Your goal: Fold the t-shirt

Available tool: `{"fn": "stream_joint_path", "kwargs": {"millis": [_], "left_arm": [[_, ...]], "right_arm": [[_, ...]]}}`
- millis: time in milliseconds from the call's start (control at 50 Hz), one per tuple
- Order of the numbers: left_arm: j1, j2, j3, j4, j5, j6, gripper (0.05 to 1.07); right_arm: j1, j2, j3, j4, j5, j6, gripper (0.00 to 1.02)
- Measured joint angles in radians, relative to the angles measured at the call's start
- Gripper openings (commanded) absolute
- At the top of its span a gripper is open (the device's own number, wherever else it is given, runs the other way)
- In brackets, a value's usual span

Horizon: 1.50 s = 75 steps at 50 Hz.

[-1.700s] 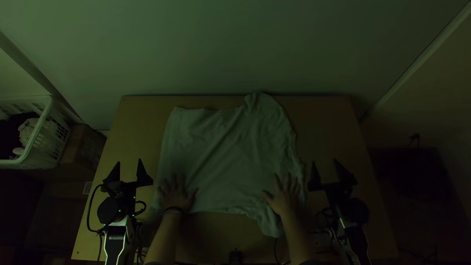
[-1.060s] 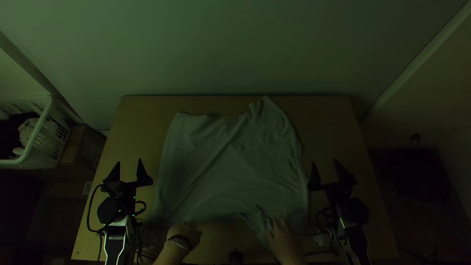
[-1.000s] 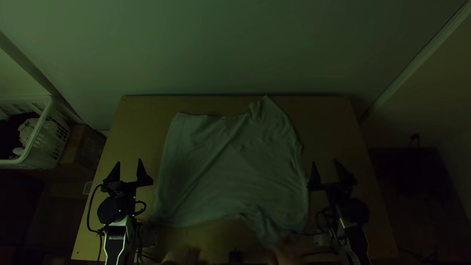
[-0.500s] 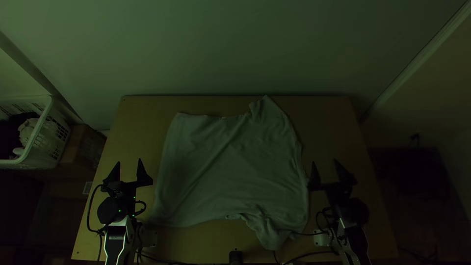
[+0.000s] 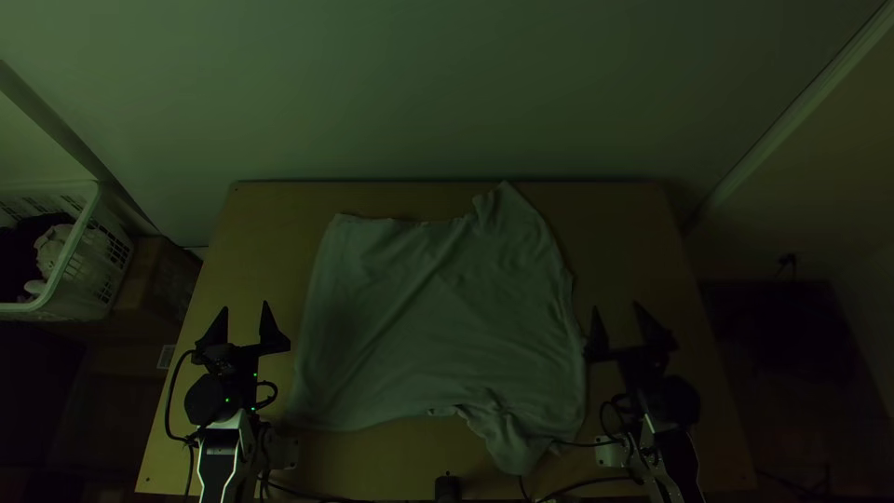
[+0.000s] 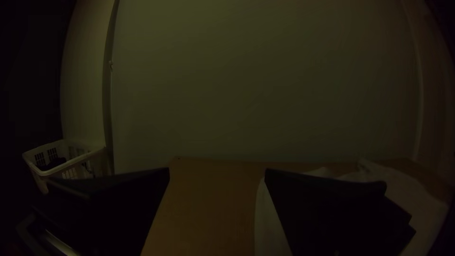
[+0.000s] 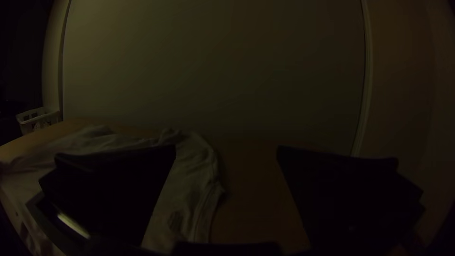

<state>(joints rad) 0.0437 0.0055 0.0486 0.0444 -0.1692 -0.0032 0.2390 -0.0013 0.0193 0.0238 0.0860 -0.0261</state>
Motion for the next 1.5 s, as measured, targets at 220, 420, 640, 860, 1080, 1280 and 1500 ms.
{"fn": "stream_joint_path", "kwargs": {"millis": [220, 420, 640, 860, 1080, 1280, 1500], "left_arm": [[0.000, 0.000, 0.000, 0.000, 0.000, 0.000, 1.02], [0.000, 0.000, 0.000, 0.000, 0.000, 0.000, 1.02], [0.000, 0.000, 0.000, -0.001, 0.012, 0.000, 1.02], [0.000, 0.001, 0.000, -0.008, 0.045, 0.000, 1.02], [0.036, 0.035, 0.000, -0.009, 0.049, 0.000, 1.02], [0.033, 0.004, 0.008, -0.029, 0.056, 0.005, 1.02], [0.025, 0.022, 0.045, -0.082, 0.056, 0.008, 1.02]], "right_arm": [[0.000, 0.000, 0.000, 0.000, 0.000, 0.000, 0.98], [0.000, 0.000, 0.000, 0.000, 0.000, 0.000, 0.98], [-0.001, 0.000, 0.000, 0.000, 0.000, 0.000, 0.98], [0.011, 0.000, 0.000, -0.002, -0.009, 0.028, 0.98], [-0.002, 0.000, 0.000, -0.003, -0.016, 0.050, 0.98], [-0.031, 0.000, 0.008, -0.002, -0.015, 0.057, 0.98], [-0.044, 0.003, 0.068, 0.107, -0.015, 0.038, 0.98]]}}
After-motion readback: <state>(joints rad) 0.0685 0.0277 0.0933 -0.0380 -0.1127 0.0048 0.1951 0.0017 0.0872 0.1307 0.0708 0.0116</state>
